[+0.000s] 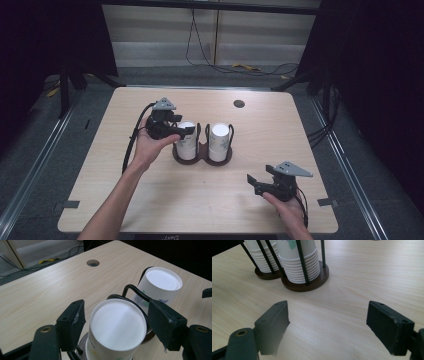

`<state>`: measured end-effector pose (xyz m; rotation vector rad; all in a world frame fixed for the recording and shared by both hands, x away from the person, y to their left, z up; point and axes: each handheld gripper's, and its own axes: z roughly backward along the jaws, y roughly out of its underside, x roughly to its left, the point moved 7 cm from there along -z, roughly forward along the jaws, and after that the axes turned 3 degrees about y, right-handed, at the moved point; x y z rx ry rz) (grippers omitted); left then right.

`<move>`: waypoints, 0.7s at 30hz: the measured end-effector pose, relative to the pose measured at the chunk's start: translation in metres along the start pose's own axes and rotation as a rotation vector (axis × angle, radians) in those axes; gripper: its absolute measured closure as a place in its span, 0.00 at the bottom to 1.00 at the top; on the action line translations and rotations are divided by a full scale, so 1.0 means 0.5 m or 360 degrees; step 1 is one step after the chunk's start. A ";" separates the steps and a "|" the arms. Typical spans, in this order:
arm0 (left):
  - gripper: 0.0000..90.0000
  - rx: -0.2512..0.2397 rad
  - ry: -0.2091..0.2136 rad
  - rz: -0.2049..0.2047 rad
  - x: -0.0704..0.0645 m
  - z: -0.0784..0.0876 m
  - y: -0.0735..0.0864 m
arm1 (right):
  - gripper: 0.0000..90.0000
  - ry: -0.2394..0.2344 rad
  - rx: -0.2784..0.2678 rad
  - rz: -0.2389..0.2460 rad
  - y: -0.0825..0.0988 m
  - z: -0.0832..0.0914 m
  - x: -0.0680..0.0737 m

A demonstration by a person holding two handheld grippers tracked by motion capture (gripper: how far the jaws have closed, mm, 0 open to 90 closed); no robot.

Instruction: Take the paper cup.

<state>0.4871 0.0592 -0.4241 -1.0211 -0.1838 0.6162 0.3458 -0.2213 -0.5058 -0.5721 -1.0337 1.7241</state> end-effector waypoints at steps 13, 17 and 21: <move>0.40 0.0036 0.0005 -0.0021 -0.001 -0.016 0.004 | 0.21 -0.0005 0.0005 -0.0007 0.001 -0.001 0.000; 0.38 0.0072 -0.0001 -0.0023 -0.001 -0.019 0.009 | 0.21 -0.0003 0.0007 -0.0007 0.001 -0.001 0.000; 0.36 0.0101 0.0003 -0.0013 0.001 -0.023 0.013 | 0.21 -0.0001 0.0006 -0.0008 0.001 -0.001 0.000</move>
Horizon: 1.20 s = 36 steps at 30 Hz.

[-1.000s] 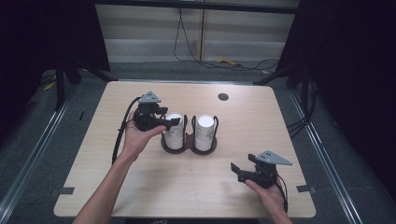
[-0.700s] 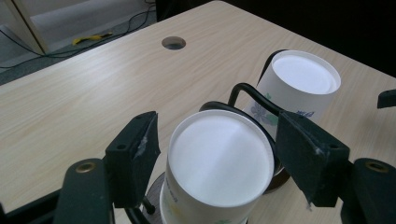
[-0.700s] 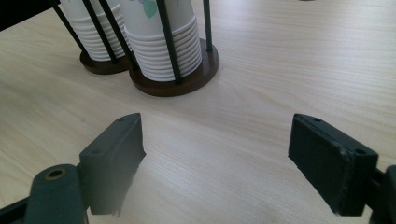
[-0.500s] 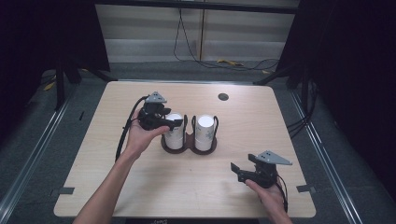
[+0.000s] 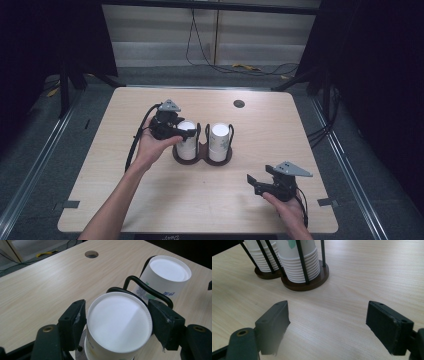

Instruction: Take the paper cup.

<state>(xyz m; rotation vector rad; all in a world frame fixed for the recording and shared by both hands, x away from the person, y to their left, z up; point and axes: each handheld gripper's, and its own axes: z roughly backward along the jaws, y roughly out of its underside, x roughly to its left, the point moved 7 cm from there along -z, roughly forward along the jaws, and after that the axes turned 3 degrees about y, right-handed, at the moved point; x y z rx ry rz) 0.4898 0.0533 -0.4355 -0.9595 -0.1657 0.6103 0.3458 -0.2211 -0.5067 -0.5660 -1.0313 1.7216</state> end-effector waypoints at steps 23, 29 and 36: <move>0.39 0.0008 -0.0009 -0.0001 -0.003 0.006 -0.006 | 0.22 0.0005 0.0011 -0.0007 0.001 -0.001 -0.003; 0.40 -0.0041 -0.0004 0.0005 -0.004 0.018 -0.015 | 0.22 0.0005 0.0005 -0.0016 0.000 0.000 -0.002; 0.40 -0.0068 0.0001 0.0008 -0.005 0.026 -0.021 | 0.22 0.0003 0.0004 -0.0014 0.000 0.000 -0.002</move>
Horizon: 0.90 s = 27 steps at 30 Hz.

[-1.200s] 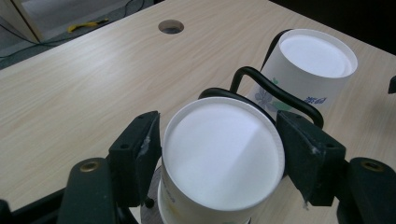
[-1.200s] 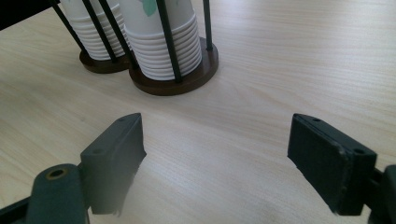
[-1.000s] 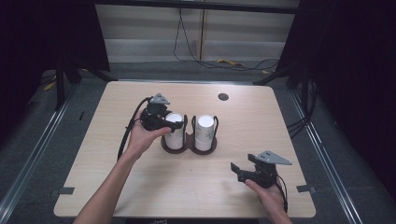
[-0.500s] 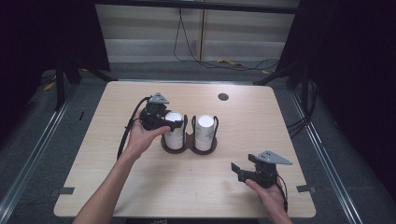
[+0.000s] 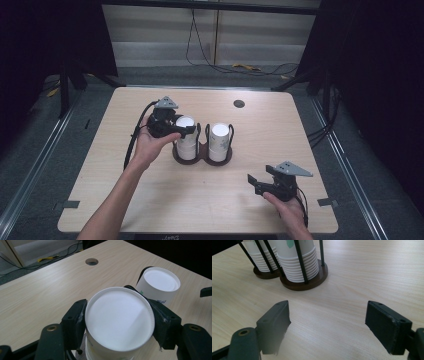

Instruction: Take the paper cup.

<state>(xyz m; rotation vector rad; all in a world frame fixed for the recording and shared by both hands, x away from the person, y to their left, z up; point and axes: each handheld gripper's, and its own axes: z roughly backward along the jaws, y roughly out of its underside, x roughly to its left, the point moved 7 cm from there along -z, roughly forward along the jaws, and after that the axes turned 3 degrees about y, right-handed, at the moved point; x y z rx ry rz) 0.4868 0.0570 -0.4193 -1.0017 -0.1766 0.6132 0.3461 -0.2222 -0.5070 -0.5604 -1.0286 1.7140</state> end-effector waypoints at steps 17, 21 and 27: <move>0.40 -0.0069 0.0012 0.0016 0.000 0.021 -0.014 | 0.22 -0.0004 0.0000 0.0000 0.000 0.000 0.001; 0.40 -0.0089 0.0009 0.0008 -0.001 0.028 -0.021 | 0.22 -0.0005 -0.0001 0.0000 0.000 -0.001 0.001; 0.40 -0.0106 0.0004 -0.0011 -0.002 0.036 -0.028 | 0.22 -0.0008 0.0004 0.0007 0.001 0.000 0.001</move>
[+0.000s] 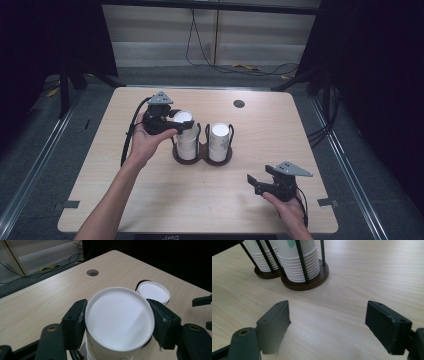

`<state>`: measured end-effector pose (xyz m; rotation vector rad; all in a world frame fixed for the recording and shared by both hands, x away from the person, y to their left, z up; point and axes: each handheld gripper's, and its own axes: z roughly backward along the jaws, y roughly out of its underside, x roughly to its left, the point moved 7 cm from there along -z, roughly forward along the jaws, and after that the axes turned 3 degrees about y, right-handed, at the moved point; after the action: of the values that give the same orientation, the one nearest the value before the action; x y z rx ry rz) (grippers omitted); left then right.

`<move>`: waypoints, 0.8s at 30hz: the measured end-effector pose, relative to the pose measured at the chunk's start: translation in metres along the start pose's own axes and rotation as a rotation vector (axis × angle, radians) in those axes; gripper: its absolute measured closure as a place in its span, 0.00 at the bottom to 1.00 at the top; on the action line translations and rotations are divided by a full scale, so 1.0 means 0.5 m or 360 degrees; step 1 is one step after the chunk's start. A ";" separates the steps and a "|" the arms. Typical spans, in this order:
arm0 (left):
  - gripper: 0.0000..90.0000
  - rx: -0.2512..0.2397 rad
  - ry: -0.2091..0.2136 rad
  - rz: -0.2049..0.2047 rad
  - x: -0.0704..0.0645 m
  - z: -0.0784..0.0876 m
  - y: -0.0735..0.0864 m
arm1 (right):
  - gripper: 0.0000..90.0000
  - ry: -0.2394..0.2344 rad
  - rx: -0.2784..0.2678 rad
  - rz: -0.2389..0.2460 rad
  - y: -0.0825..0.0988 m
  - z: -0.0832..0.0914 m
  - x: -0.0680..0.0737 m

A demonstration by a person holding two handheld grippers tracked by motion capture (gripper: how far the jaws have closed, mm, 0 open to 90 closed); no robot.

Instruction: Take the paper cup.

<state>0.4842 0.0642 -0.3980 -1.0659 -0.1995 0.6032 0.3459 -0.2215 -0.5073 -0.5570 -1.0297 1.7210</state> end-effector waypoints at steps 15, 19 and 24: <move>0.40 -0.0092 0.0027 -0.0004 0.001 0.036 -0.020 | 0.22 -0.0008 0.0004 -0.0003 0.001 -0.003 0.002; 0.40 -0.0135 0.0072 -0.0030 -0.012 0.047 -0.027 | 0.22 -0.0011 0.0006 -0.0003 0.001 -0.004 0.002; 0.40 -0.0200 0.0121 -0.0037 -0.028 0.060 -0.033 | 0.22 -0.0013 0.0002 -0.0006 0.000 -0.003 0.002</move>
<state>0.4656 0.0735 -0.3676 -1.2045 -0.1851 0.5335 0.3466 -0.2199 -0.5080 -0.5474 -1.0343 1.7217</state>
